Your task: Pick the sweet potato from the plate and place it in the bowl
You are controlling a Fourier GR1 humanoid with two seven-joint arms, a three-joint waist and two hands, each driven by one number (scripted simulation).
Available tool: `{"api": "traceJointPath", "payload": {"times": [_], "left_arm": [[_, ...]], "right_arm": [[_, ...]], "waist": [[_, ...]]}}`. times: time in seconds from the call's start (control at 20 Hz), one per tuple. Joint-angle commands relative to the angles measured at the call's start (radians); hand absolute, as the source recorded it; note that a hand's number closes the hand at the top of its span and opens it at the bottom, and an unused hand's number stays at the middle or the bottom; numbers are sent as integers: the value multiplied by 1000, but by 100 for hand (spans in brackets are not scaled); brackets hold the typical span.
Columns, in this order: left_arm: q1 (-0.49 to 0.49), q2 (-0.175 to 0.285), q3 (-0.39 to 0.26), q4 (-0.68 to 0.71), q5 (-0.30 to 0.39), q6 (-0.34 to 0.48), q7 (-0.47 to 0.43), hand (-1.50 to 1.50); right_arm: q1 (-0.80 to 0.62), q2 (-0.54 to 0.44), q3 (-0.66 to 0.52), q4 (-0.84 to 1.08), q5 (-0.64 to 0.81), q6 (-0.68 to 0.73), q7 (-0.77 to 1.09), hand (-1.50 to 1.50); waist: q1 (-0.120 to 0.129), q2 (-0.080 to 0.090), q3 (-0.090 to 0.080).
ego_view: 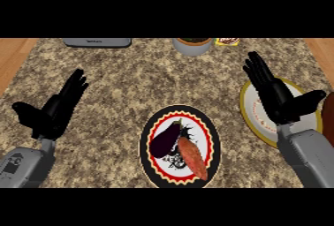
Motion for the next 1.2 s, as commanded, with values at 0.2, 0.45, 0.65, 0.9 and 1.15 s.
{"api": "traceJointPath", "payload": {"times": [0.2,0.45,0.65,0.9,1.15], "left_arm": [[11,-74,-35,-40,-77,108,-23,0],[27,-118,-66,-83,-108,184,27,0],[56,-105,-78,-176,-119,199,91,0],[53,-159,-99,-193,-180,225,128,0],[75,-167,-113,-234,-207,250,148,0]], "right_arm": [[32,69,407,-120,163,192,131,150],[227,122,365,-184,366,-193,-36,-150],[408,137,405,-287,344,-175,-273,-150],[442,28,336,-496,408,-193,-175,-150],[313,-44,309,-612,547,-225,213,-150]], "waist": [[18,0,8],[-47,-4,13],[-28,-1,13],[-22,5,11],[-16,2,10]]}}
